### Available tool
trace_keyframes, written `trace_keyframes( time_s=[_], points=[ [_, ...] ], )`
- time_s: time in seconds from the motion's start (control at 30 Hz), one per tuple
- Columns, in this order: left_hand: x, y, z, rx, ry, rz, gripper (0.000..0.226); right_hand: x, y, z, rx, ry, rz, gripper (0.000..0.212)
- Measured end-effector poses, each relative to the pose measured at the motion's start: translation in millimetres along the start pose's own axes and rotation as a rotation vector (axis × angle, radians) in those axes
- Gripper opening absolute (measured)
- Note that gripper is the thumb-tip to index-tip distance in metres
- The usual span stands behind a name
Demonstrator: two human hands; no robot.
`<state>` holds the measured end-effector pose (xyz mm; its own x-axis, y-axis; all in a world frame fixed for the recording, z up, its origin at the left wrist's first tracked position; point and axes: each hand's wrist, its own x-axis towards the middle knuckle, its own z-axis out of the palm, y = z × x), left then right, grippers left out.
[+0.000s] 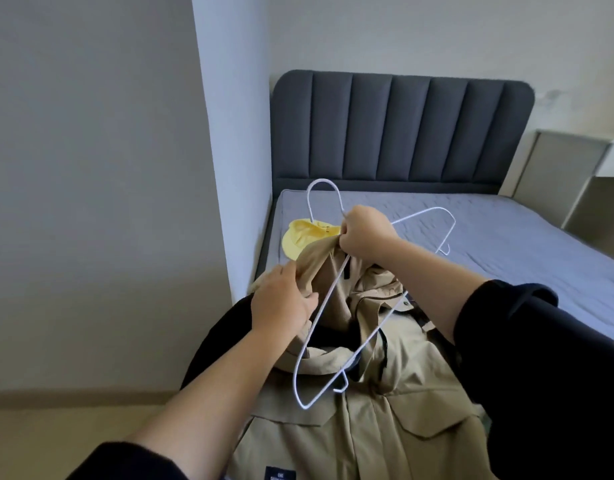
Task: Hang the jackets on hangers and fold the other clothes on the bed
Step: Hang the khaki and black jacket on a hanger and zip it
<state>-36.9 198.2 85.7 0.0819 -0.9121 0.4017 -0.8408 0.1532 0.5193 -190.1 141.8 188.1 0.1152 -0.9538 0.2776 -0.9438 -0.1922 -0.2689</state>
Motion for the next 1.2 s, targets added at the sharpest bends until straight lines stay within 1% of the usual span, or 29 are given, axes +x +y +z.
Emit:
trace_keyframes(
  time_s=[0.03, 0.1, 0.17, 0.2, 0.23, 0.3, 0.33, 0.37, 0.43, 0.47, 0.5, 0.53, 0.6, 0.67, 0.7, 0.8, 0.83, 0.87, 0.97, 1.0, 1.1, 1.17, 1.2],
  points=[
    [1, -2, -1, 0.036, -0.042, -0.008, 0.041, -2, 1, -6, 0.015, 0.014, 0.004, 0.015],
    [3, -5, -5, 0.113, -0.100, -0.003, 0.058, -4, 4, -15, 0.064, 0.049, 0.028, 0.020],
    [5, -6, -11, 0.246, -0.121, 0.005, 0.072, -9, 5, -21, 0.058, 0.062, 0.022, 0.018],
    [6, -5, -15, 0.333, -0.133, 0.018, 0.075, -13, 5, -23, 0.016, 0.061, 0.004, 0.015],
    [8, -3, -20, 0.413, -0.137, 0.038, 0.075, -18, 4, -24, -0.045, 0.064, -0.019, 0.012],
    [15, 0, -34, 0.530, -0.095, 0.092, 0.059, -25, 7, -26, -0.147, 0.084, -0.047, 0.019],
    [20, 1, -43, 0.572, -0.042, 0.122, 0.051, -27, 10, -27, -0.159, 0.101, -0.041, 0.019],
    [25, 1, -53, 0.612, 0.031, 0.163, 0.045, -28, 13, -29, -0.130, 0.124, -0.020, 0.015],
    [35, 2, -70, 0.656, 0.186, 0.232, 0.041, -26, 20, -37, 0.052, 0.193, 0.063, 0.011],
    [37, 3, -76, 0.628, 0.228, 0.215, 0.039, -24, 22, -42, 0.150, 0.233, 0.100, 0.012],
    [37, 4, -80, 0.549, 0.223, 0.148, 0.037, -23, 22, -46, 0.214, 0.262, 0.118, 0.014],
    [35, 5, -82, 0.425, 0.185, 0.048, 0.032, -22, 21, -49, 0.232, 0.277, 0.120, 0.016],
    [30, 4, -80, 0.183, 0.046, -0.134, 0.017, -24, 20, -49, 0.159, 0.263, 0.106, 0.019],
    [25, 0, -75, 0.072, -0.026, -0.161, 0.006, -26, 22, -45, 0.084, 0.206, 0.093, 0.016],
    [23, -3, -74, 0.044, -0.045, -0.169, 0.007, -26, 25, -43, 0.071, 0.172, 0.095, 0.020],
    [20, -12, -75, -0.017, -0.110, -0.244, 0.019, -26, 36, -46, 0.144, 0.100, 0.143, 0.047],
    [19, -15, -75, -0.021, -0.128, -0.273, 0.022, -26, 38, -48, 0.163, 0.122, 0.152, 0.054],
    [17, -18, -74, -0.021, -0.144, -0.294, 0.025, -27, 40, -49, 0.151, 0.178, 0.149, 0.057],
    [15, -27, -71, -0.019, -0.169, -0.321, 0.024, -32, 41, -49, -0.002, 0.415, 0.115, 0.056],
    [15, -28, -70, -0.025, -0.162, -0.328, 0.022, -33, 40, -47, -0.045, 0.470, 0.108, 0.055],
    [13, -30, -70, -0.034, -0.150, -0.335, 0.013, -35, 37, -41, -0.072, 0.562, 0.114, 0.052],
    [11, -32, -70, -0.011, -0.155, -0.339, 0.006, -34, 37, -38, -0.026, 0.603, 0.138, 0.052],
    [10, -33, -70, 0.000, -0.154, -0.344, 0.007, -33, 37, -37, -0.001, 0.614, 0.150, 0.053]
  ],
)
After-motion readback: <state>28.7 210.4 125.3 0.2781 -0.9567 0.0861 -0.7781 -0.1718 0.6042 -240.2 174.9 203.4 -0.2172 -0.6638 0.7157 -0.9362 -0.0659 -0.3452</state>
